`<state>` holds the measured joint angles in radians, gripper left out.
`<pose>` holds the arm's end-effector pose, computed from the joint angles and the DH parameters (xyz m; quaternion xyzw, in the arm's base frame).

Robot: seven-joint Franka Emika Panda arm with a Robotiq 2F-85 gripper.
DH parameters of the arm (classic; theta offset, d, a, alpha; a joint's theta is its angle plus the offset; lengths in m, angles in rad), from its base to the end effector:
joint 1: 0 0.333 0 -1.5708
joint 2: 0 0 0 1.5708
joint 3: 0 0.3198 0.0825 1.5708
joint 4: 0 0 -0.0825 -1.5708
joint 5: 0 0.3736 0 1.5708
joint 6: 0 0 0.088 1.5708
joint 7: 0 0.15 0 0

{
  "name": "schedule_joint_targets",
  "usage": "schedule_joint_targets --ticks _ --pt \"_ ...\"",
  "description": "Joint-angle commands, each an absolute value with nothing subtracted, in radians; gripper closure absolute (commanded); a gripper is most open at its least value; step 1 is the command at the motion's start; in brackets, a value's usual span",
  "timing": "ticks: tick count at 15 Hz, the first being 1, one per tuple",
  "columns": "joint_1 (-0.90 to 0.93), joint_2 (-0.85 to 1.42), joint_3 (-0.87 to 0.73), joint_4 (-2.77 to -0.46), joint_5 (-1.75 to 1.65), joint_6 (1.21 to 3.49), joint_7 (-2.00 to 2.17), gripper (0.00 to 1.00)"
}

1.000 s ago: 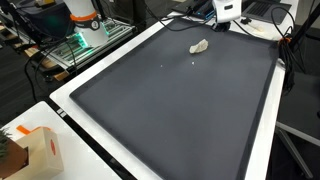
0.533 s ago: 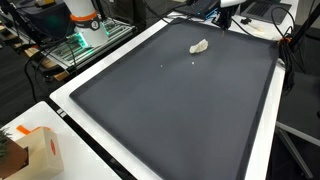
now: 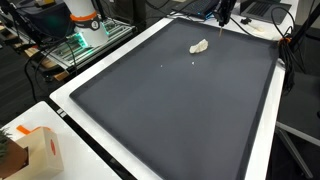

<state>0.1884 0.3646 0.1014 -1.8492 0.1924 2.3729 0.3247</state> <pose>0.6224 0.1901 0.3122 -0.9891 0.0854 -0.0482 0.1095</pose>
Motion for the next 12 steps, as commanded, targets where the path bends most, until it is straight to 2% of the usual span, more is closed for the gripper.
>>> schedule_joint_targets --ticks 1,12 --pt "0.227 0.31 0.078 -1.89 0.079 2.338 0.387 0.97" --pt "0.252 0.227 0.102 -1.895 -0.058 2.147 0.406 0.97"
